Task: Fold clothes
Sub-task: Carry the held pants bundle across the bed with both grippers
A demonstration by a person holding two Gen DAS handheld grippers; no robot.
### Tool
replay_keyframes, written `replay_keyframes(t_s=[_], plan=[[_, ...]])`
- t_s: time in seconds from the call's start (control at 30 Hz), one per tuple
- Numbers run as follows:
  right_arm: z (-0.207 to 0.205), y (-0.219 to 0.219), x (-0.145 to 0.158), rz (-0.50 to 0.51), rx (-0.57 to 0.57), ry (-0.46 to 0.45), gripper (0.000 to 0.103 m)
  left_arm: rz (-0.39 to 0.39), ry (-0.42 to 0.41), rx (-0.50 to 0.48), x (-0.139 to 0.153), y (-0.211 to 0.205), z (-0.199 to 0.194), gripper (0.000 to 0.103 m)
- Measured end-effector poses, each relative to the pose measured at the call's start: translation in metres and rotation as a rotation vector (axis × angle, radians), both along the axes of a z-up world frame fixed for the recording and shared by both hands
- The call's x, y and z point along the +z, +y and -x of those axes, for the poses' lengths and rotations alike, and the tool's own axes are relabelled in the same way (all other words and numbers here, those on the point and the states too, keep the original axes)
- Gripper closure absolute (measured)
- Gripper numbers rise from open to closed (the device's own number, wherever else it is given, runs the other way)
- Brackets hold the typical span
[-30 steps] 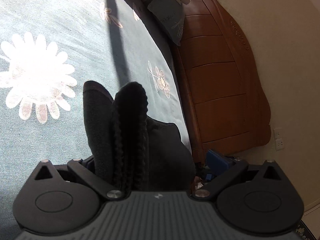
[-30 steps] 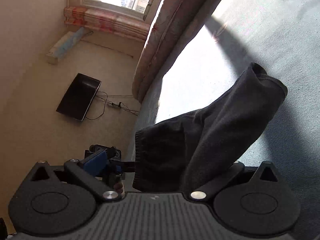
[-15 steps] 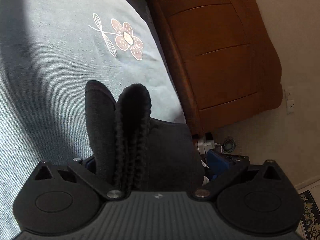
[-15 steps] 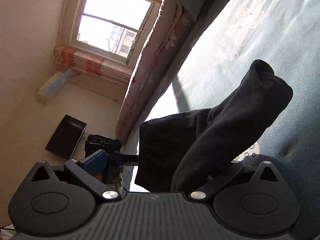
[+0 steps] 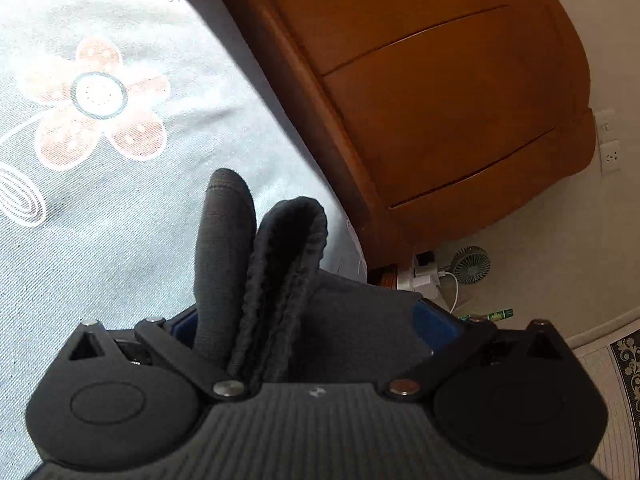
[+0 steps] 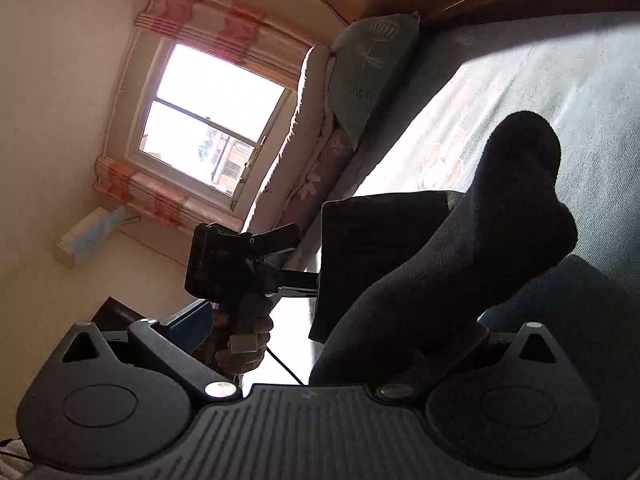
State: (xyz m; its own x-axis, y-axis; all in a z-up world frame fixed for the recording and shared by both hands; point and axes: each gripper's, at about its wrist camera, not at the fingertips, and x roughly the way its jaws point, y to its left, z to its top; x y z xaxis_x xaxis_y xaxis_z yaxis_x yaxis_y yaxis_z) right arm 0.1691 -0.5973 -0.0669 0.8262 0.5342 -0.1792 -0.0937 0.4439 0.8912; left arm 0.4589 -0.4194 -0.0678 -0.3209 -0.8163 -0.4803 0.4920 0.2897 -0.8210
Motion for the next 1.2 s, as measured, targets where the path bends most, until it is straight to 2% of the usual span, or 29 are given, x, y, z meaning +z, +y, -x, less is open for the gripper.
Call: replay_keyframes(t_s=[0.17,0.37,0.47,0.57,0.7,0.77,0.87,0.93,1.0,1.07,1.2], plan=[[-0.008,-0.02,-0.01,0.032,-0.046,-0.001,0.0,-0.021,-0.057,-0.077,0.001,-0.061,-0.008,0.001],[0.001,-0.033,-0.034,0.014,-0.082,0.016,0.0,-0.059,-0.072,-0.074,-0.016,-0.106,-0.023,0.001],[0.014,-0.028,-0.049,0.002,-0.107,0.047,0.0,-0.077,-0.081,-0.053,-0.019,-0.105,-0.026,0.001],[0.022,-0.024,-0.069,-0.014,-0.121,0.09,0.0,-0.11,-0.126,-0.013,-0.017,-0.099,-0.032,0.001],[0.03,-0.023,-0.094,-0.039,-0.165,0.135,0.0,-0.134,-0.179,0.068,-0.003,-0.08,-0.039,0.001],[0.033,-0.025,-0.098,-0.035,-0.207,0.124,0.0,-0.117,-0.197,0.08,0.006,-0.07,-0.035,0.001],[0.035,-0.029,-0.097,-0.007,-0.287,0.098,0.0,-0.046,-0.204,0.029,0.02,-0.054,-0.017,0.001],[0.034,-0.034,-0.101,-0.021,-0.335,0.089,0.0,-0.026,-0.178,-0.025,0.014,-0.053,0.001,0.001],[0.031,-0.04,-0.104,-0.032,-0.38,0.079,0.001,-0.056,-0.17,-0.071,-0.001,-0.059,0.02,0.001],[0.026,-0.043,-0.095,0.027,-0.409,0.068,0.002,-0.106,-0.189,-0.093,-0.018,-0.063,0.032,0.001],[0.026,-0.051,-0.074,0.159,-0.448,0.042,0.002,-0.223,-0.227,-0.071,-0.05,-0.063,0.034,0.001]])
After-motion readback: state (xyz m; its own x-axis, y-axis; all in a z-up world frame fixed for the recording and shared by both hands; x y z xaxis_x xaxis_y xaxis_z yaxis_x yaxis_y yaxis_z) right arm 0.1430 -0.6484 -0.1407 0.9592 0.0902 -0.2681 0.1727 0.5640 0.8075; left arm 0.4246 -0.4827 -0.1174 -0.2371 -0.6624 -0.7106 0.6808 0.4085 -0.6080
